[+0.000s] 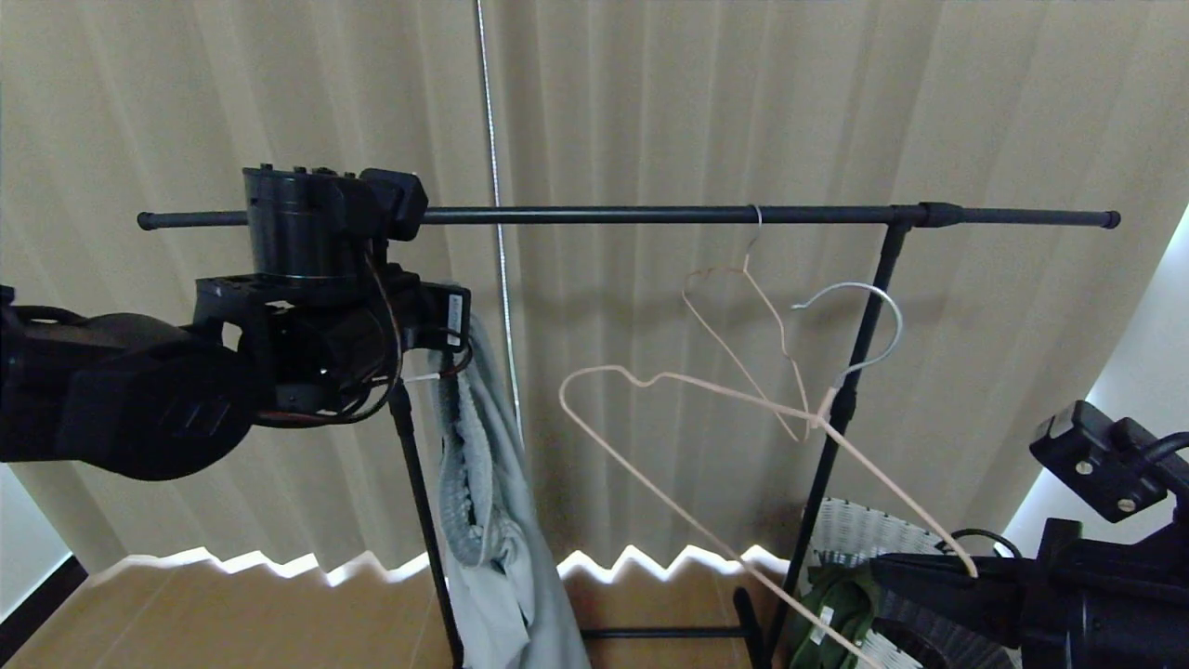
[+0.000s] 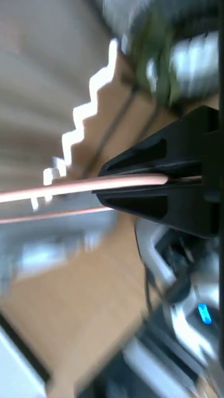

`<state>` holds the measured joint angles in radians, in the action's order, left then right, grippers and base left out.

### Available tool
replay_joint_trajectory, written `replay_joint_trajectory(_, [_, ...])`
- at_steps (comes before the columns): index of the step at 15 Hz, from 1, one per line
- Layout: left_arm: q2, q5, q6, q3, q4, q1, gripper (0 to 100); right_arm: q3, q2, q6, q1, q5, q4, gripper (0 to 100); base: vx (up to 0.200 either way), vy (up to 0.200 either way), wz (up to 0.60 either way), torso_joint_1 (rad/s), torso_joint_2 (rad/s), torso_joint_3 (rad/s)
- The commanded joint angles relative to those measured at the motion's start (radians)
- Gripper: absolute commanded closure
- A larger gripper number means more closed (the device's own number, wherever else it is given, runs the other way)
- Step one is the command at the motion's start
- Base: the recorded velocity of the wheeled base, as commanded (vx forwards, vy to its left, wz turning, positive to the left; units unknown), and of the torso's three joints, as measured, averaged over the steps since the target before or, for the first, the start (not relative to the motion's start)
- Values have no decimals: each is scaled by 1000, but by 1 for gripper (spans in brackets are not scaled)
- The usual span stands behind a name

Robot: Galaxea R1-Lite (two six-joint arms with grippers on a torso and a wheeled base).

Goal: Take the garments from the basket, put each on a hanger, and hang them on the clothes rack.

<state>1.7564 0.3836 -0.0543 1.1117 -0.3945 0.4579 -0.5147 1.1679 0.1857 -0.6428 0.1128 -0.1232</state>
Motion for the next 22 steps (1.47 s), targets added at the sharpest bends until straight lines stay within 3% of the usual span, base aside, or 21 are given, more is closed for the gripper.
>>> replay_joint_trajectory(1, [54,4,7,25,0,2,100,-10,38,47,-115,1,-42,100,0,0,0,0,0,0])
replay_joint_trajectory(6, [38,4,11,28,-1,10,100,-22,154,61,-136,-1,-164,100,0,0,0,0,0,0])
replay_joint_trajectory(11, [12,24,5,31,0,59,100,-79,251,67,-130,-12,-177,100,0,0,0,0,0,0])
replay_joint_trajectory(14, [18,52,4,50,3,35,100,-91,263,73,-127,-28,-176,100,0,0,0,0,0,0])
replay_joint_trajectory(17, [-23,92,4,48,71,41,100,-134,303,75,-101,-99,-176,100,0,0,0,0,0,0])
replay_joint_trajectory(22, [-60,92,7,50,126,85,100,-165,317,95,-95,-100,-199,100,0,0,0,0,0,0])
